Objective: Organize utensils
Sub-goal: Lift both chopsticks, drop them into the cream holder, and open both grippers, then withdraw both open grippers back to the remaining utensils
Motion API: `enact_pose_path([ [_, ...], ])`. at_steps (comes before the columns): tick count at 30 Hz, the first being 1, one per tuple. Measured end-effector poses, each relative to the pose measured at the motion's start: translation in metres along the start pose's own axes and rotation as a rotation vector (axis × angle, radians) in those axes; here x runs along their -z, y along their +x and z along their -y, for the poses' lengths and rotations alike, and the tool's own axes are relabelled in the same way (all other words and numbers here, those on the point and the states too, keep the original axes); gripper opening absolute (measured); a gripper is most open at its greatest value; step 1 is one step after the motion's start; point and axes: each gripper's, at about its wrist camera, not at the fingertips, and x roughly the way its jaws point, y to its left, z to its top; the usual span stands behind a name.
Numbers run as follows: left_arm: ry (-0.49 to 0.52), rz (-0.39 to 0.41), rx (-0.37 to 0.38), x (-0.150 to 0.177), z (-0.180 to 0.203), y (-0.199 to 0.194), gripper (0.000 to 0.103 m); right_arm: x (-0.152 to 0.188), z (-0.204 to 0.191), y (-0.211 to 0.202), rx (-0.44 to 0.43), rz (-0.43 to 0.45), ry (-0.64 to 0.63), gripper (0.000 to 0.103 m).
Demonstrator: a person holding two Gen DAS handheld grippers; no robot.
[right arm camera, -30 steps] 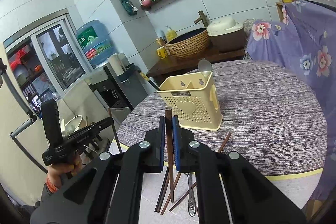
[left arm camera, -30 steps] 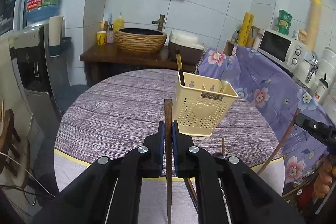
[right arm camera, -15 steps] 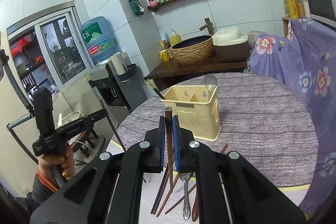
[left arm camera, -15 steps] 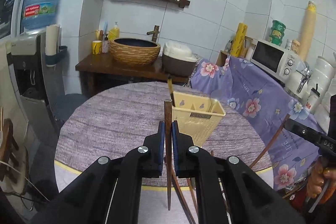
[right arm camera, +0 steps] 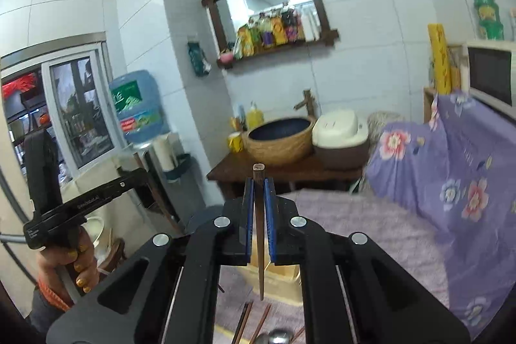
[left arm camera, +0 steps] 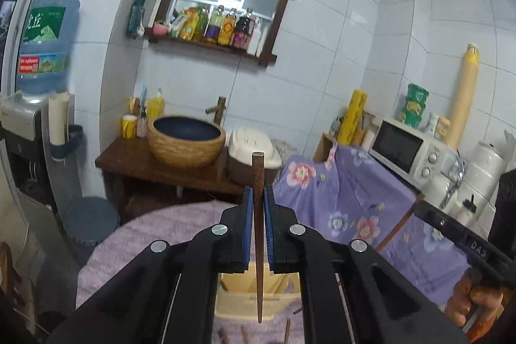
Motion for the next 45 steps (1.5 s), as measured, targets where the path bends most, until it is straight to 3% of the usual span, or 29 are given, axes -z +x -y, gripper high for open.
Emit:
enact_pose_path([
  [6,-0.016,0.036,-0.057,-0.005,-0.002,0.047,0.008,-0.005,0.007,0.034,0.062,0.031,-0.007,0.008],
  [14,-0.009,-0.030,-0.113,0.041,-0.017,0.101,0.008,0.045,0.016,0.087,0.114,-0.011,-0.024,0.008],
  [22,-0.013,-0.127,-0.123,0.081,-0.031,0.126,0.008,0.087,0.031,0.119,0.123,-0.078,0.023,0.008],
  [24,-0.010,-0.139,-0.128,0.085,-0.032,0.131,0.008,0.092,0.032,0.122,0.126,-0.086,0.024,0.003],
  [33,-0.030,-0.192,-0.124,0.094,-0.038,0.138,0.010,0.104,0.040,0.120,0.126,-0.088,0.040,0.003],
  [36,-0.040,-0.190,-0.103,0.094,-0.039,0.131,0.025,0.109,0.039,0.113,0.131,-0.080,0.034,0.004],
  [37,-0.048,-0.187,-0.091,0.094,-0.039,0.127,0.036,0.111,0.039,0.109,0.135,-0.079,0.030,0.004],
  [39,-0.066,-0.167,-0.079,0.096,-0.039,0.115,0.049,0.117,0.040,0.103,0.131,-0.089,0.031,0.005],
  [40,-0.070,-0.153,-0.073,0.097,-0.039,0.104,0.052,0.121,0.040,0.099,0.130,-0.096,0.029,0.007],
  [42,-0.059,-0.146,-0.071,0.103,-0.036,0.091,0.055,0.129,0.039,0.090,0.127,-0.108,0.019,0.023],
  [43,-0.050,-0.146,-0.081,0.108,-0.035,0.082,0.060,0.136,0.039,0.084,0.120,-0.109,0.020,0.041],
  [44,-0.042,-0.153,-0.091,0.114,-0.035,0.074,0.065,0.141,0.038,0.079,0.115,-0.105,0.022,0.048],
  [45,-0.038,-0.162,-0.097,0.121,-0.034,0.069,0.067,0.150,0.037,0.073,0.117,-0.117,0.015,0.048],
])
